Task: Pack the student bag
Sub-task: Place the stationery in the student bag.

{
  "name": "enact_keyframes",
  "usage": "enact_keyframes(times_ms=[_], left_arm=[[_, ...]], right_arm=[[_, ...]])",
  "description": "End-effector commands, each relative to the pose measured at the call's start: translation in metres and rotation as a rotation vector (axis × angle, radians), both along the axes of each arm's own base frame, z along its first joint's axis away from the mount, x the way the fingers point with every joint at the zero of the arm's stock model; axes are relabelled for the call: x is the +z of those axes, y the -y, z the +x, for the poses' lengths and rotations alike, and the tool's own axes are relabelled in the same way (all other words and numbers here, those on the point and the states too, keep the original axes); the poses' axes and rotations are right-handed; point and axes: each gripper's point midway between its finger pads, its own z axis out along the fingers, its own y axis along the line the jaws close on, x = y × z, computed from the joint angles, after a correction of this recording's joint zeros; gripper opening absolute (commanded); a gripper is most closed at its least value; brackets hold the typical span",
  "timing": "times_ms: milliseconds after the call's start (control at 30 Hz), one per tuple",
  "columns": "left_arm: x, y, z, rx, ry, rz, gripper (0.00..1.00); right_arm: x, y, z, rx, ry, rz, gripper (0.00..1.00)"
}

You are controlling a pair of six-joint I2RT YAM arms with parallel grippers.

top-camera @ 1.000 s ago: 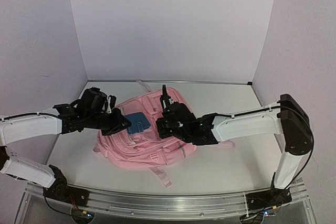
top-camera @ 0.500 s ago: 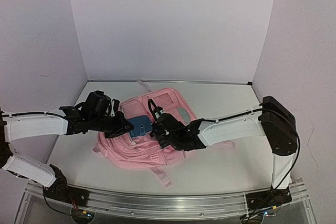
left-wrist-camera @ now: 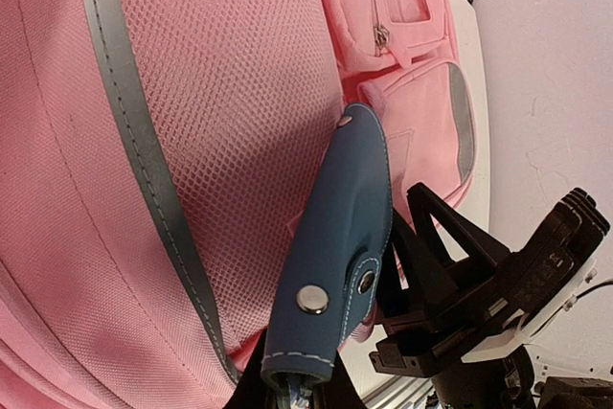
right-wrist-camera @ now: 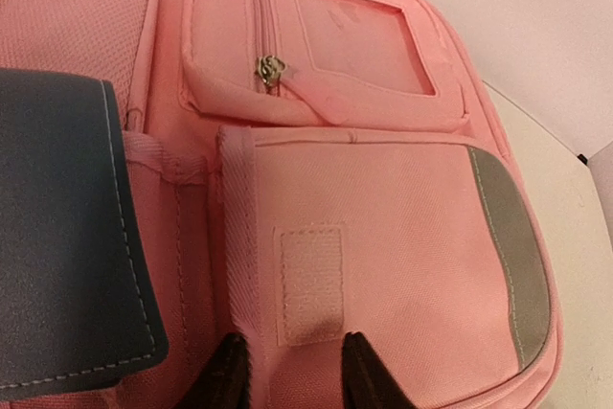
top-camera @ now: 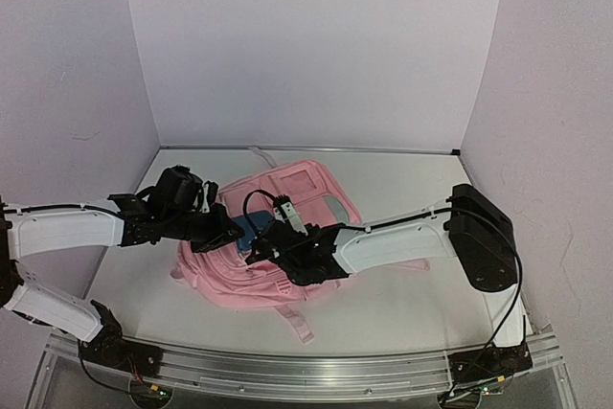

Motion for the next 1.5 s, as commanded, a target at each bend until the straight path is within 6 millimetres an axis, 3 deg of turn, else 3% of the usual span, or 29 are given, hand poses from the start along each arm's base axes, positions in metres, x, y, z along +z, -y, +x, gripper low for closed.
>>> enact_keyframes(times_ms=[0,133,300,433,667,1167,1300,1467], left_arm=[[-0.009,-0.002,-0.002,-0.007,-0.035,0.039,0.00],[-0.009,0.004,-0.001,-0.019,-0.042,0.019,0.00],[-0.003,0.016,0.002,-0.041,-0.037,-0.010,0.00],[-0.003,0.021,0.003,-0.047,-0.036,-0.015,0.00],[-0.007,0.039,0.000,-0.078,-0.050,-0.053,0.00],[-0.005,0.061,0.026,-0.019,-0.039,-0.135,0.00],[0.009,0.067,0.027,-0.018,-0.035,-0.192,0.00],[0.045,0.061,0.025,-0.005,0.018,-0.234,0.00]], right_arm=[[0.024,0.032,0.016,-0.151,0.102,-0.027,0.22],[0.047,0.030,0.016,-0.154,0.104,0.106,0.00],[0.075,0.023,0.018,-0.027,0.029,0.417,0.00],[0.082,0.025,0.022,0.054,-0.039,0.549,0.00],[0.077,0.017,0.021,0.111,-0.087,0.605,0.00],[0.089,0.012,0.014,0.150,-0.097,0.702,0.00],[0.090,0.012,0.012,0.166,-0.090,0.703,0.00],[0.087,0.015,0.011,0.158,-0.088,0.697,0.00]])
